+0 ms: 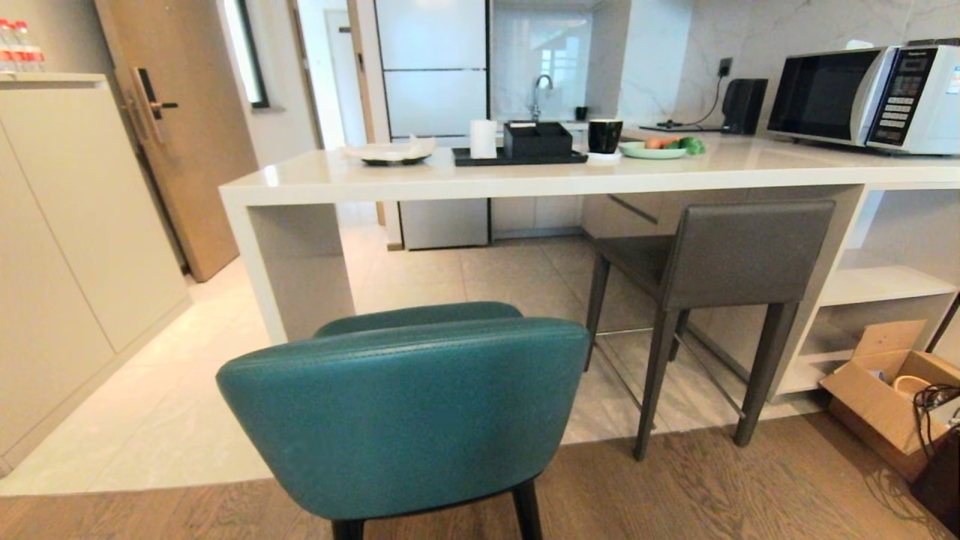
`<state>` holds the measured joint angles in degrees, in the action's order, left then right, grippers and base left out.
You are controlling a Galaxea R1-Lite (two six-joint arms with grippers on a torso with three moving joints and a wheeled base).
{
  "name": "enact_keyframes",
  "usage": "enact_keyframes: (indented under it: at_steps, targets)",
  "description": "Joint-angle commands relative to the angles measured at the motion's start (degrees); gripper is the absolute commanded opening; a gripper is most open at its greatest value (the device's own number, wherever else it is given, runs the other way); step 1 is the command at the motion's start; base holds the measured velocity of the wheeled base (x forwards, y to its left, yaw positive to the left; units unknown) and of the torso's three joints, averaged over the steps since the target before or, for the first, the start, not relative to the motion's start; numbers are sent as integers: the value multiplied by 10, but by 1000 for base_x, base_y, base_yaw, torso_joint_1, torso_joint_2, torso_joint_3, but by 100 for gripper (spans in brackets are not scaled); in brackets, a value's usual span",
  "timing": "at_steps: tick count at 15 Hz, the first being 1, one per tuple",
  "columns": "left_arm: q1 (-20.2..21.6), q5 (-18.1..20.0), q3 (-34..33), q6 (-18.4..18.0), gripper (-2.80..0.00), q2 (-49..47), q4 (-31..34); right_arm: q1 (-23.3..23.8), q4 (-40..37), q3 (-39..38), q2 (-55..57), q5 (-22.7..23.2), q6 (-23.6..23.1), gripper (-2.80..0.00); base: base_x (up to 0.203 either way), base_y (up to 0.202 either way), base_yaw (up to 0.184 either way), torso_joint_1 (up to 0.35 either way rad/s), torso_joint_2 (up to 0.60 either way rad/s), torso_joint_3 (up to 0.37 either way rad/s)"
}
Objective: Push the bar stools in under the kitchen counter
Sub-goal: Pull the gray chair out from under the dining table
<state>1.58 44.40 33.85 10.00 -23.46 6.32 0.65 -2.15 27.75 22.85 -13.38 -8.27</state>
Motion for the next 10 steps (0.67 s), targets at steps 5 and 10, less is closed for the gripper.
enact_keyframes:
  at_steps: [5,10]
  targets:
    - [-7,-34,-16,-4,-280,159,117,30,1,5,-69,116,-2,-280,0,0,0,0,0,0]
    - [-13,-257,-83,-83,-280,232,182,0,-5,32,-64,146,7,-280,0,0,0,0,0,0]
